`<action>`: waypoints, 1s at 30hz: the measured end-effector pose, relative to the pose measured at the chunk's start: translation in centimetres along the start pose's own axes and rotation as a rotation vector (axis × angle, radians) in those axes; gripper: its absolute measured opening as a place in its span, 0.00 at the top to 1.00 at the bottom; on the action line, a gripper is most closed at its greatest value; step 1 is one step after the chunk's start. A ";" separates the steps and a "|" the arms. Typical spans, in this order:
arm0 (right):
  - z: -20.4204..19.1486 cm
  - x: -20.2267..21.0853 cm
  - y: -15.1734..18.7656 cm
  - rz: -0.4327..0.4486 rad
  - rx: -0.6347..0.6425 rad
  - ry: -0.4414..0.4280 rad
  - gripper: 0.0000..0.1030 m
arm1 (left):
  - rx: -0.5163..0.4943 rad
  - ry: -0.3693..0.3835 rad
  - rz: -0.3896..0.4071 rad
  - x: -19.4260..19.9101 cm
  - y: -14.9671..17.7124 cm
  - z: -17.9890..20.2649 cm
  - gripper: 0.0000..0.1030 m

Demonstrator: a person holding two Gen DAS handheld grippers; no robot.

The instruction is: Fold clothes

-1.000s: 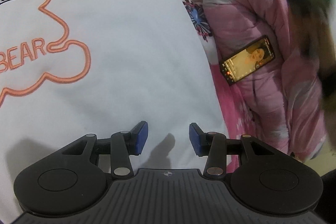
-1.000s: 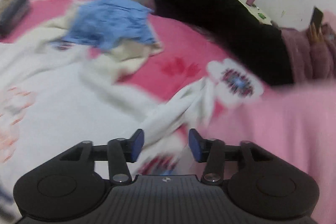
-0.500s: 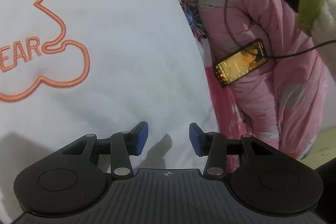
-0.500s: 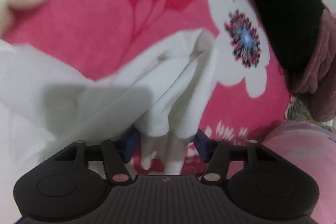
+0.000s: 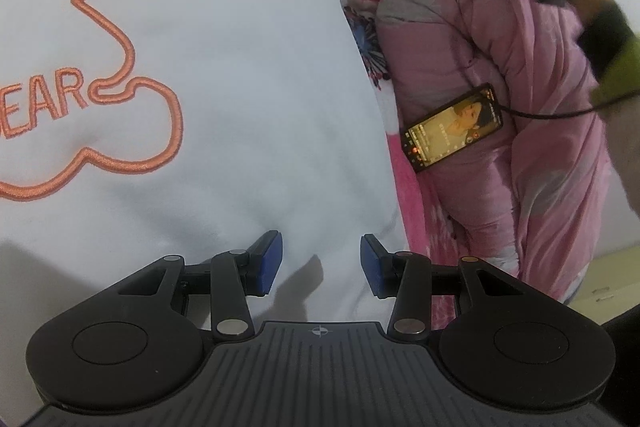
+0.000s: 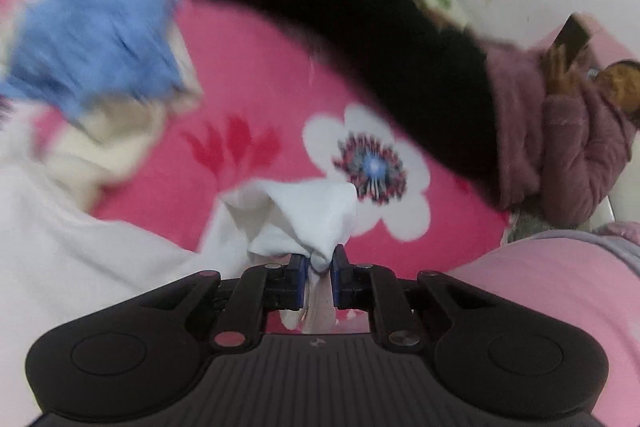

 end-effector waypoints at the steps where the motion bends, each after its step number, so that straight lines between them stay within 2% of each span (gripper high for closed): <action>1: 0.0 2.3 0.2 0.034 0.002 -0.032 0.86 | 0.000 -0.003 -0.001 0.0 0.0 0.0 0.58; 3: -0.5 7.2 1.2 0.121 0.043 -0.113 0.86 | 0.000 -0.010 -0.002 0.0 -0.1 0.1 0.58; 7: -3.2 15.8 5.2 0.223 0.187 -0.191 0.86 | 0.013 -0.030 0.004 0.3 -0.4 0.1 0.58; 10: -5.0 19.6 8.4 0.205 0.279 -0.272 0.86 | 0.014 -0.058 0.012 0.8 -0.6 0.1 0.58; 15: -8.0 23.0 13.9 0.126 0.391 -0.382 0.86 | 0.025 -0.112 0.040 1.9 -1.4 -0.1 0.58; 20: -11.7 21.8 19.1 -0.045 0.395 -0.530 0.86 | 0.066 -0.142 0.079 3.2 -2.0 -0.7 0.58; 24: -15.0 18.3 23.2 -0.230 0.256 -0.654 0.86 | 0.101 -0.158 0.100 4.0 -2.2 -1.1 0.58; 27: -17.0 15.4 26.5 -0.335 0.183 -0.695 0.83 | 0.121 -0.167 0.107 4.4 -2.1 -1.4 0.58; 29: -18.0 14.0 29.0 -0.425 0.224 -0.704 0.72 | 0.129 -0.167 0.108 4.5 -1.8 -1.4 0.58; 30: -18.3 13.7 30.1 -0.471 0.257 -0.702 0.59 | 0.132 -0.167 0.106 4.5 -1.7 -1.3 0.58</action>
Point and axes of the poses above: each gripper's, at about its wrist camera, not at the fingertips, and x roughly against the way its jaws point, z to its right, y to its underside, the point moved 6 cm from there along -x, roughly the way its jaws point, and after that the axes turned 11 degrees about -x, right-handed, at the moved point
